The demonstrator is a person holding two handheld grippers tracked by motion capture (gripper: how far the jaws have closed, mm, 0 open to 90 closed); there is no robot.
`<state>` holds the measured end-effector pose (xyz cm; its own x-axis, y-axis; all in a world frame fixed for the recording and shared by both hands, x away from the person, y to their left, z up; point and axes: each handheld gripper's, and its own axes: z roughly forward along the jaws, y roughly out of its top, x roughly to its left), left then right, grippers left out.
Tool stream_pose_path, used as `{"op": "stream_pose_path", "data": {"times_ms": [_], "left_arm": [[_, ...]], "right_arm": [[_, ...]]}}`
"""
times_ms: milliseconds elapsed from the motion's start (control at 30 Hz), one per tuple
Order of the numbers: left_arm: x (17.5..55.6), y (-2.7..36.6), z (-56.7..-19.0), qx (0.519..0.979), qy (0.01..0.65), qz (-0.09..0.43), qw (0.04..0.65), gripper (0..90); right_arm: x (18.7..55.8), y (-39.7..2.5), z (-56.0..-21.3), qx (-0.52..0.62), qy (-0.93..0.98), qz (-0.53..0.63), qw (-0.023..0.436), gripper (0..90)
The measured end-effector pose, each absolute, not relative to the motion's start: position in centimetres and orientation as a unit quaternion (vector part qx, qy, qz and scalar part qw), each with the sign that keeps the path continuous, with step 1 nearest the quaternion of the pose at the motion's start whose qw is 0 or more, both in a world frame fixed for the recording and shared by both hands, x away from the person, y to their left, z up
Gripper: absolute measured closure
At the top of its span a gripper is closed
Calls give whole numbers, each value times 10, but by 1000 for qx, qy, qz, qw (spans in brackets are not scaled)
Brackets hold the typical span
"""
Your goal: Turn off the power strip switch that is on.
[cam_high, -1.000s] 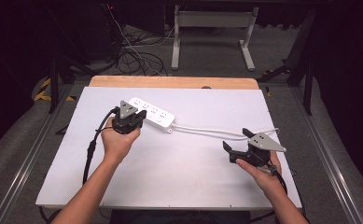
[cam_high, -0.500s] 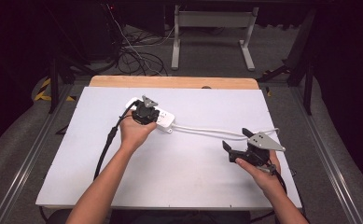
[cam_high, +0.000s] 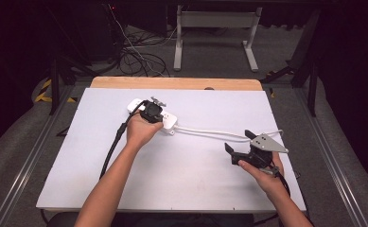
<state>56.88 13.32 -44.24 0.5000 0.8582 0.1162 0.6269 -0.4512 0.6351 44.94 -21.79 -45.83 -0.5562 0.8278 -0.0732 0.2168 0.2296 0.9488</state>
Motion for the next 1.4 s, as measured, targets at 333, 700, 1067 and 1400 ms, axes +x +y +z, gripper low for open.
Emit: {"op": "stream_pose_path", "data": {"times_ms": [333, 700, 1067, 1400], "left_arm": [[571, 132, -447, 830, 447, 207, 261, 900], [571, 131, -448, 833, 441, 222, 248, 900], [570, 131, -448, 830, 447, 215, 255, 900], [570, 124, -450, 826, 446, 214, 269, 900]], "right_arm": [[450, -217, -459, 362, 724, 504, 301, 114], [449, -216, -459, 361, 728, 500, 301, 117], [450, -216, -460, 364, 729, 497, 299, 118], [450, -216, -460, 366, 729, 495, 299, 119]]}}
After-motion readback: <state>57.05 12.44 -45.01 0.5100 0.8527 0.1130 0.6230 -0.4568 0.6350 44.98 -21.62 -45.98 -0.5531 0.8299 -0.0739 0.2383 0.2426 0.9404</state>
